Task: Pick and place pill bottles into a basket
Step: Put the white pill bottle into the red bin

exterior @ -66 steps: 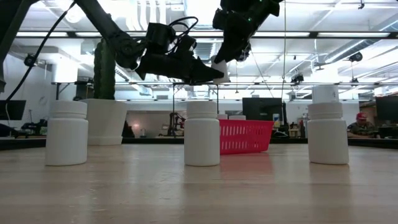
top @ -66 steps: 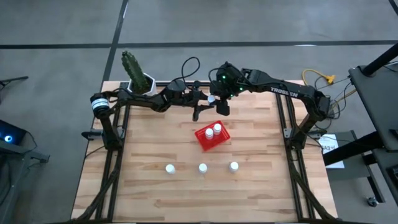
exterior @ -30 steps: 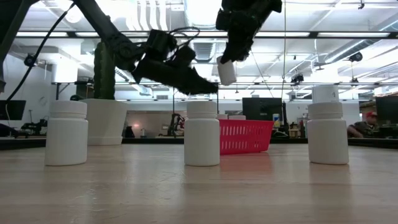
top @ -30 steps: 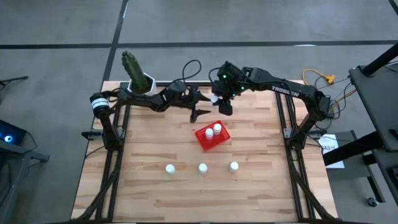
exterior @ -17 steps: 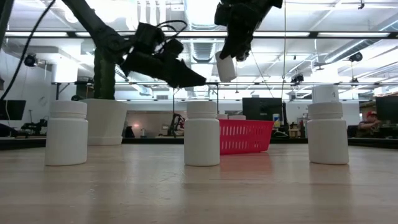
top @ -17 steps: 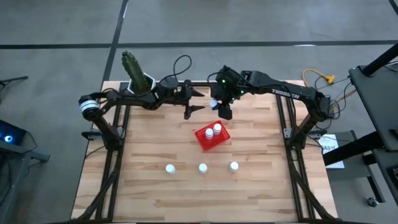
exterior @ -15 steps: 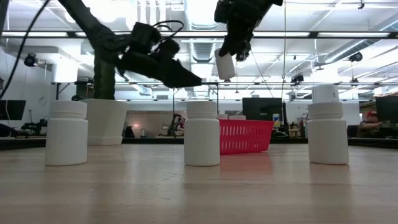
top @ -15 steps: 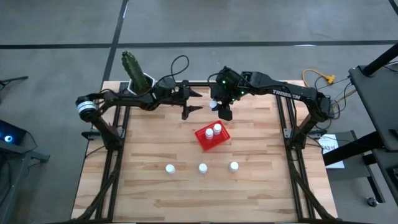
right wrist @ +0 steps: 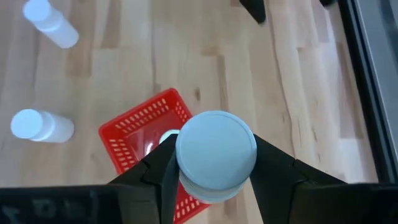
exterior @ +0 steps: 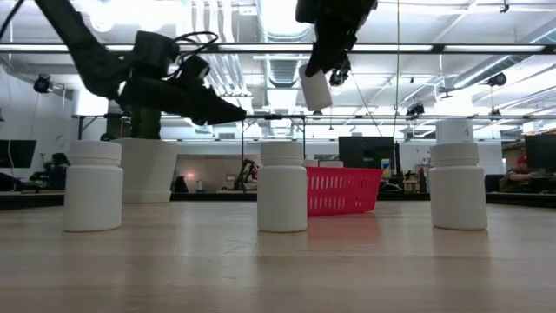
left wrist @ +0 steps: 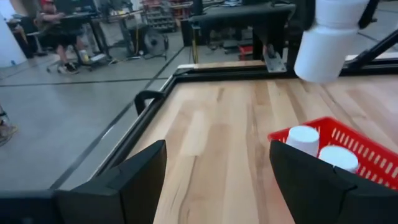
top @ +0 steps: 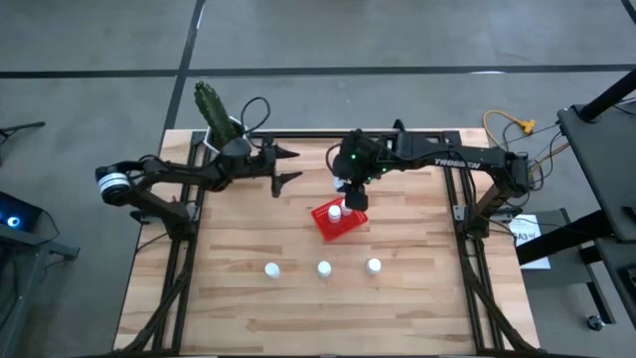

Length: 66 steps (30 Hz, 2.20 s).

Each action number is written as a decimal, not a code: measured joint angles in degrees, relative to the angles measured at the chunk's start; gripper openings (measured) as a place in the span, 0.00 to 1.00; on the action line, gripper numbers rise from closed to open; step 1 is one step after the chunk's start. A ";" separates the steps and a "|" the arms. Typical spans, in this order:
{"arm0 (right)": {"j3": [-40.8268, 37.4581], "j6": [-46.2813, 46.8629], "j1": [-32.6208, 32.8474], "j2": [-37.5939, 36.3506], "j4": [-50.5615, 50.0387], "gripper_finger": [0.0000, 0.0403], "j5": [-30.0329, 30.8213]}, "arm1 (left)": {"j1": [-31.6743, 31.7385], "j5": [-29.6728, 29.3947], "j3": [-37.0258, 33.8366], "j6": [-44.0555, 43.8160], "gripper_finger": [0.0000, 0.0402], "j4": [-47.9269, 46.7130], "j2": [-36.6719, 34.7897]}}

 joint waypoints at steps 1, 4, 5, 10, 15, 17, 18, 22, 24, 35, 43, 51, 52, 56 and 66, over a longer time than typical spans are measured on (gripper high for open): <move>-0.30 0.80 0.31 -0.02 -0.01 0.36 0.35 | 0.09 -0.03 -0.74 -0.02 0.66 0.10 -0.65; -1.58 3.38 1.32 -0.04 -0.08 0.36 2.18 | 0.24 -0.05 -2.38 -0.36 0.66 0.41 -2.46; -1.96 4.17 1.62 -0.04 -0.09 0.36 2.70 | 0.24 -0.04 -2.83 -0.43 0.66 0.41 -2.91; -3.29 7.15 3.22 -0.04 2.38 0.36 6.94 | 0.24 -0.01 -4.47 -0.49 0.66 0.39 -4.92; -3.32 6.41 4.63 -0.51 7.88 0.36 8.04 | 0.30 0.03 -5.41 -0.53 0.66 0.14 -6.23; -3.32 6.01 4.77 -1.42 9.55 0.36 8.25 | 0.30 0.01 -5.66 -0.55 0.66 0.24 -6.45; -3.41 5.63 4.85 -1.83 10.24 0.36 8.67 | 0.30 0.03 -5.97 -0.56 0.66 0.15 -6.60; -4.07 4.43 4.92 -4.46 13.20 0.36 9.56 | 0.35 0.03 -7.14 -0.23 0.66 0.23 -6.97; -4.79 3.83 4.98 -6.13 14.82 0.36 9.79 | 0.46 0.04 -7.81 -0.16 0.66 0.70 -7.14; -17.95 5.69 4.96 -19.32 22.01 0.36 10.53 | 0.72 0.06 -8.66 -0.45 0.66 1.79 -8.19; -35.57 9.61 4.93 -27.78 36.89 0.36 6.07 | 0.72 0.06 -8.66 -0.58 0.66 1.74 -8.41; -45.03 12.83 4.93 -28.62 44.53 0.36 4.34 | 0.72 0.06 -8.51 -0.58 0.66 2.00 -8.45; -45.85 13.49 4.96 -28.68 44.13 0.36 4.33 | 0.72 0.06 -8.51 -0.58 0.66 1.96 -8.45; -47.65 16.09 5.47 -28.28 44.17 0.36 3.77 | 0.72 -0.05 -8.31 -0.56 0.66 1.82 -8.45; -52.10 18.07 5.57 -28.30 46.80 0.36 1.48 | 0.72 -0.16 -8.01 -1.38 0.66 1.88 -8.45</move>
